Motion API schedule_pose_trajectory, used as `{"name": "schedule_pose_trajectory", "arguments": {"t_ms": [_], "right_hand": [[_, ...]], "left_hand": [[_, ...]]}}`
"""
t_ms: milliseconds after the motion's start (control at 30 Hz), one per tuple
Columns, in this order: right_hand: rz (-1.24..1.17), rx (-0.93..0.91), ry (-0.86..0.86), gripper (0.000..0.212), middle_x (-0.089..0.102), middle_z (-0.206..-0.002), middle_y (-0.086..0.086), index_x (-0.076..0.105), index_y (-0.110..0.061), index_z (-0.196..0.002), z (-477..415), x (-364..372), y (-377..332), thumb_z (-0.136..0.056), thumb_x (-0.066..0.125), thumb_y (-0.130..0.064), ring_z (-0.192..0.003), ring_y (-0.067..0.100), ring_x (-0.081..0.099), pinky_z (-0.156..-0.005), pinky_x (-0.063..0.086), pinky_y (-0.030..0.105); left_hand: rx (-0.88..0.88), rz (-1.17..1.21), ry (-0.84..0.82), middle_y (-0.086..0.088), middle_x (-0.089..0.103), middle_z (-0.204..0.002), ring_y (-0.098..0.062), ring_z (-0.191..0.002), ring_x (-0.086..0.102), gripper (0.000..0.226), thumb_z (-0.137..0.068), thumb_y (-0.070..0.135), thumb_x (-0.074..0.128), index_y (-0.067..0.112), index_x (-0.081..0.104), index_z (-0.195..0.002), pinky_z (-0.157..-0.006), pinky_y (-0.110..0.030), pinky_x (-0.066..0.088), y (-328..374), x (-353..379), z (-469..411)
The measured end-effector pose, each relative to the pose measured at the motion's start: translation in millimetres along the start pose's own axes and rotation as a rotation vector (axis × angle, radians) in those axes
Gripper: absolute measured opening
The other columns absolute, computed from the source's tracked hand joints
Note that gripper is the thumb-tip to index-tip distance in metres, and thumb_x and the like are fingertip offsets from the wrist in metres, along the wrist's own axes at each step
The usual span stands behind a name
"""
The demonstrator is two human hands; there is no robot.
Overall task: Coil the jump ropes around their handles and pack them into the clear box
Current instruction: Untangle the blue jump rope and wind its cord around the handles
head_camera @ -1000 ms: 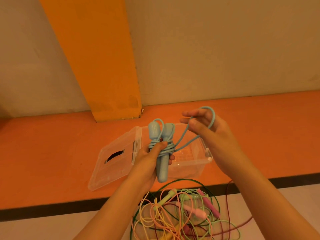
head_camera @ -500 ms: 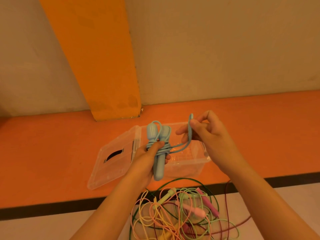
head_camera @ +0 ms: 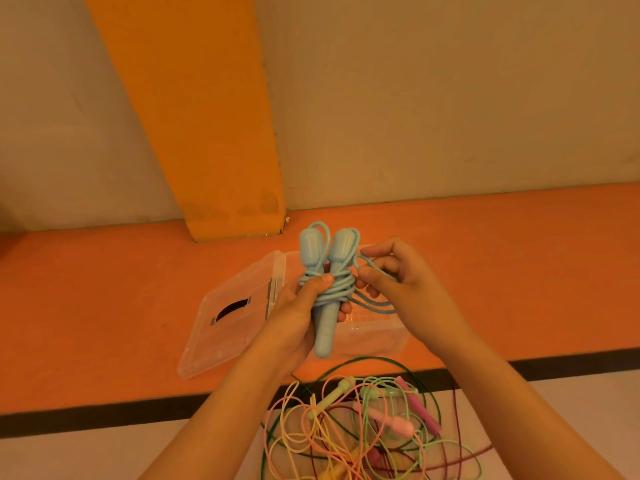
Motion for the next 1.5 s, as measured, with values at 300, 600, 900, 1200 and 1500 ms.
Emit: {"name": "schedule_pose_trajectory", "arguments": {"t_ms": [300,600,900,1200,1500], "right_hand": [[-0.038,-0.048,0.019,0.014,0.069,-0.069,-0.007,0.056,-0.013,-0.087,3,-1,-5,-0.084,0.064,-0.001,-0.06,0.005,0.057,-0.061,0.046,0.018],[0.206,-0.159,0.02,0.029,0.069,-0.078,-0.005,0.06,-0.029,-0.073,3,-3,-10,-0.081,0.07,-0.003,-0.075,0.009,0.065,-0.068,0.052,0.033],[0.407,-0.242,-0.053,0.019,0.066,-0.079,-0.009,0.057,-0.032,-0.078,4,0,-16,-0.08,0.069,-0.016,-0.08,0.009,0.066,-0.073,0.054,0.043],[0.637,-0.549,0.074,0.01,0.059,-0.077,-0.01,0.056,-0.023,-0.083,13,8,-31,-0.08,0.065,-0.02,-0.073,0.005,0.056,-0.062,0.041,0.018],[0.538,-0.311,0.06,0.027,0.047,-0.05,-0.008,0.045,-0.033,-0.091,7,7,-15,-0.081,0.069,-0.029,-0.044,0.012,0.044,-0.044,0.038,0.042]], "left_hand": [[0.02,-0.029,-0.03,-0.008,0.067,-0.071,-0.017,-0.052,0.059,0.027,-0.08,0.015,0.065,0.0,0.059,-0.101,-0.049,-0.024,0.048,2,-5,1],[0.035,-0.148,-0.024,-0.005,0.067,-0.067,-0.017,-0.053,0.06,0.026,-0.078,0.018,0.064,0.002,0.059,-0.098,-0.052,-0.025,0.049,3,-6,5],[0.117,-0.267,0.009,-0.006,0.068,-0.071,-0.018,-0.053,0.061,0.01,-0.09,0.002,0.057,0.008,0.061,-0.097,-0.052,-0.025,0.05,9,-7,6],[0.014,-0.23,-0.148,-0.005,0.067,-0.07,-0.018,-0.054,0.06,0.017,-0.079,0.012,0.063,0.008,0.06,-0.096,-0.051,-0.026,0.049,10,-2,8],[0.023,-0.317,-0.141,-0.003,0.067,-0.069,-0.017,-0.054,0.06,0.011,-0.091,0.002,0.054,0.008,0.061,-0.098,-0.052,-0.026,0.05,11,-2,11]]}}
Point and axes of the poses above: each hand's wrist, its own z-axis away from the middle knuckle, its own x-axis out of the palm, y = z × x, the point moved 6 cm from there along -z, towards the middle knuckle
